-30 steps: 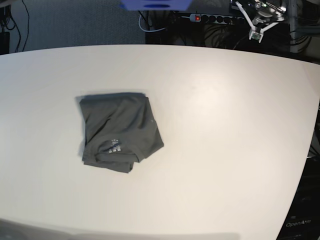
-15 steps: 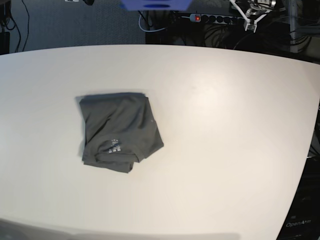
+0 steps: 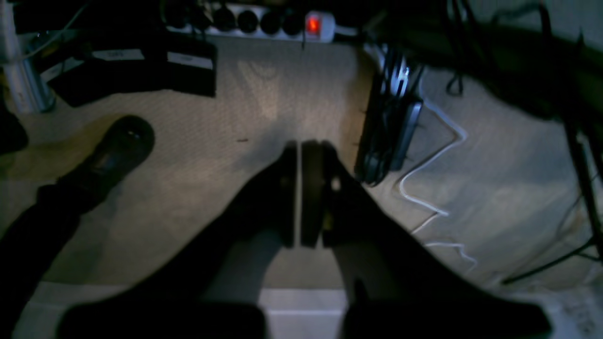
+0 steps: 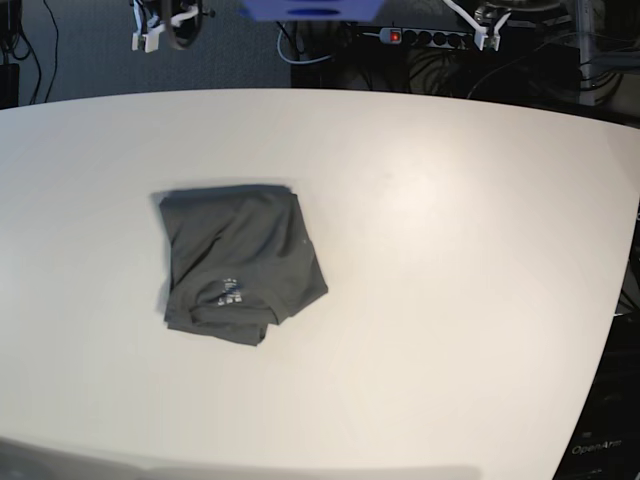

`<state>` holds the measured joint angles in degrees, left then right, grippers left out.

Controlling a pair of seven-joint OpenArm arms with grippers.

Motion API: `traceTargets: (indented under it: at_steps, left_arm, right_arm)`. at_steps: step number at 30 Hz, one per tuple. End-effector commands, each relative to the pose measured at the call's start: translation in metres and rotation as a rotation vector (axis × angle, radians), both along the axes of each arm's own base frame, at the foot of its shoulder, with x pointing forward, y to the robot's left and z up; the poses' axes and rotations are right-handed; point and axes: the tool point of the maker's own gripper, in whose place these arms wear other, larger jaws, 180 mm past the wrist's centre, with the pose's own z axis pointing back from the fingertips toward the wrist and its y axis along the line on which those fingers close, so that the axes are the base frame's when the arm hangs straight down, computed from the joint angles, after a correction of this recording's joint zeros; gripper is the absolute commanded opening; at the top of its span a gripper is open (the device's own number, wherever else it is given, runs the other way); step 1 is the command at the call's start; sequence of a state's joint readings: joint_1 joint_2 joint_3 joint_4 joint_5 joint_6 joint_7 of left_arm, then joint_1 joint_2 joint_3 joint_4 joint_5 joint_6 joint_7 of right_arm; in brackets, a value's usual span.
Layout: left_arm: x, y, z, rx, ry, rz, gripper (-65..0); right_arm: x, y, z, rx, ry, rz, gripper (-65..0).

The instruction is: Fold the T-shirt properly

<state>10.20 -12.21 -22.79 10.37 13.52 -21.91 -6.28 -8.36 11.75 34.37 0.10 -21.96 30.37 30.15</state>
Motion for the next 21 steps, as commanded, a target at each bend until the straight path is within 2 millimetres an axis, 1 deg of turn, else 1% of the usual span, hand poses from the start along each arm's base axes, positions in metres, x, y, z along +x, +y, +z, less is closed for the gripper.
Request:
traceTargets:
  at_steps: [1, 3, 5, 9, 10, 11, 12, 13, 15, 17, 19, 21]
  left_arm:
    - [-0.001, 0.005, 0.001, 0.003, 0.001, -0.014, -63.3]
    - [0.002, -0.002, -0.001, -0.011, 0.008, -0.068, -63.3]
    - [0.004, -0.007, -0.003, -0.022, 0.019, -0.097, -63.3]
    - [0.023, -0.009, -0.004, -0.025, -0.003, -0.118, -63.2]
    - [0.027, -0.01, -0.004, -0.026, -0.009, -0.118, -63.1]
    - [0.034, -0.011, -0.004, -0.028, -0.019, -0.119, -63.1]
    - [0.041, -0.017, -0.005, -0.037, -0.029, -0.121, -63.1]
    - [0.046, -0.022, -0.005, -0.041, -0.031, -0.141, -63.0]
    - [0.045, -0.027, -0.007, -0.047, 0.011, -0.213, -63.0]
    - [0.047, -0.034, -0.009, -0.031, 0.035, -0.238, -63.0]
    - [0.053, -0.027, -0.011, 0.03, 0.028, -0.24, -63.0]
    - [0.06, -0.025, -0.011, 0.051, 0.018, -0.233, -62.8]
  right_arm:
    - [0.0, -0.001, -0.001, 0.011, 0.016, 0.007, -64.7]
    - [0.007, 0.003, -0.004, 0.028, 0.046, 0.026, -64.7]
    - [0.012, 0.003, -0.008, 0.013, 0.078, 0.056, -64.7]
    - [0.008, -0.007, -0.02, -0.13, 0.176, 0.211, -64.6]
    - [0.004, -0.003, -0.022, -0.158, 0.194, 0.246, -64.6]
    - [0.004, -0.004, -0.024, -0.196, 0.205, 0.281, -64.6]
    - [0.01, -0.009, -0.025, -0.238, 0.209, 0.308, -64.6]
    - [0.012, -0.013, -0.026, -0.272, 0.225, 0.331, -64.4]
    - [0.012, -0.01, -0.027, -0.291, 0.243, 0.355, -64.4]
    - [0.01, -0.009, -0.028, -0.288, 0.26, 0.358, -64.3]
    - [0.019, -0.01, -0.028, -0.291, 0.261, 0.355, -64.3]
    - [0.019, -0.01, -0.028, -0.293, 0.265, 0.352, -64.3]
